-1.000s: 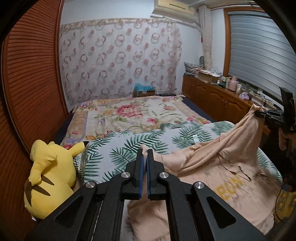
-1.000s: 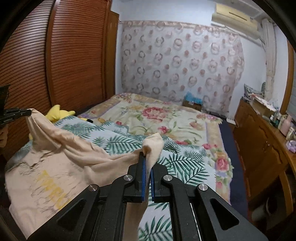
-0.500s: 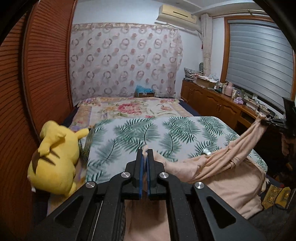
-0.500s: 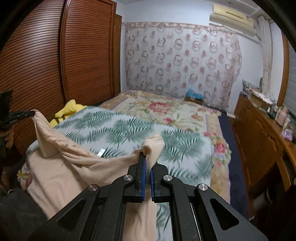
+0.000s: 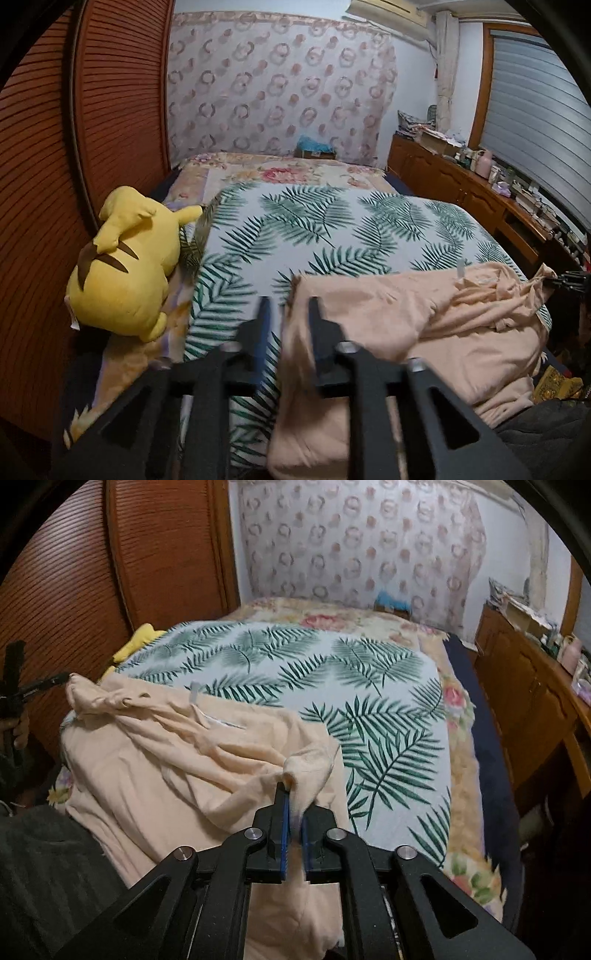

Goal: Fold small clothes

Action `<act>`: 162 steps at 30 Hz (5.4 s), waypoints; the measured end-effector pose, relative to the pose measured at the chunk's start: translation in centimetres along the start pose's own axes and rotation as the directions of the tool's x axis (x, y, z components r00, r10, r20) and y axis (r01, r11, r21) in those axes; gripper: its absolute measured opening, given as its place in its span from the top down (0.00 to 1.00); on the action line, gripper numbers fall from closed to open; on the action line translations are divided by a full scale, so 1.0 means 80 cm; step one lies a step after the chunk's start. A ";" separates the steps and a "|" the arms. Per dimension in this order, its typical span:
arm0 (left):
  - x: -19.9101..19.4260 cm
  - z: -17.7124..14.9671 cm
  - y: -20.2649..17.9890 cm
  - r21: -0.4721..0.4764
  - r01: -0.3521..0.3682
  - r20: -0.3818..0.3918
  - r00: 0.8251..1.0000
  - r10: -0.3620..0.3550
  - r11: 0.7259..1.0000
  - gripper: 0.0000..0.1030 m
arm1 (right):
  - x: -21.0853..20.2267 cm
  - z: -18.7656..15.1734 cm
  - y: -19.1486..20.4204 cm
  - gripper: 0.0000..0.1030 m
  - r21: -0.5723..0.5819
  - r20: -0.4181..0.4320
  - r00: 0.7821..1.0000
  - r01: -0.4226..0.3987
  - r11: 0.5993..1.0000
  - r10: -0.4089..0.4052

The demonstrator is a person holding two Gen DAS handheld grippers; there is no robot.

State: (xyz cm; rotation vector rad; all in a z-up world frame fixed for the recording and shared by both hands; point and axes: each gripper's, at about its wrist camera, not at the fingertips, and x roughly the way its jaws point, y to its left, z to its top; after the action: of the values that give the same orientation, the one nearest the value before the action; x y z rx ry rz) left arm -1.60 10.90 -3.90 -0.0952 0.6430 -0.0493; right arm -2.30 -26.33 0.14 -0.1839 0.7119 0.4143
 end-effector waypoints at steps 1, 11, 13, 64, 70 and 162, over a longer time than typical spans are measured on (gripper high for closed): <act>0.000 0.004 0.001 0.003 -0.006 0.012 1.000 0.006 1.000 0.64 | 0.002 0.004 0.000 0.90 -0.006 0.000 1.000 0.012 1.000 -0.012; 0.026 0.037 0.014 0.010 -0.007 0.035 0.999 0.007 1.000 0.28 | -0.002 0.049 0.000 0.50 -0.032 0.072 0.997 0.036 0.999 -0.034; 0.036 0.042 0.017 0.003 -0.009 0.031 0.999 0.009 1.000 0.28 | 0.001 0.052 0.001 0.50 -0.037 0.077 0.996 0.044 0.998 -0.041; -0.025 0.102 -0.063 0.188 0.123 0.042 0.990 -0.134 0.974 0.91 | -0.038 0.086 0.009 0.91 -0.047 0.171 0.981 -0.084 0.995 0.091; -0.129 0.164 -0.076 0.225 0.085 0.250 0.958 -0.141 0.971 0.91 | -0.157 0.120 0.011 0.91 -0.073 0.336 0.940 -0.046 0.996 0.068; 0.307 0.177 -0.034 0.057 0.035 -0.205 0.978 -0.022 0.998 0.30 | 0.058 0.295 -0.071 0.43 0.278 -0.082 0.997 0.025 0.960 -0.003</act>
State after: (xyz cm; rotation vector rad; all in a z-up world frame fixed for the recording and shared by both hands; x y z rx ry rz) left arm 26.52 7.37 -6.95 -0.0407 0.8453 -0.1073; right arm 17.34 -22.90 14.75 0.0609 0.8396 0.2902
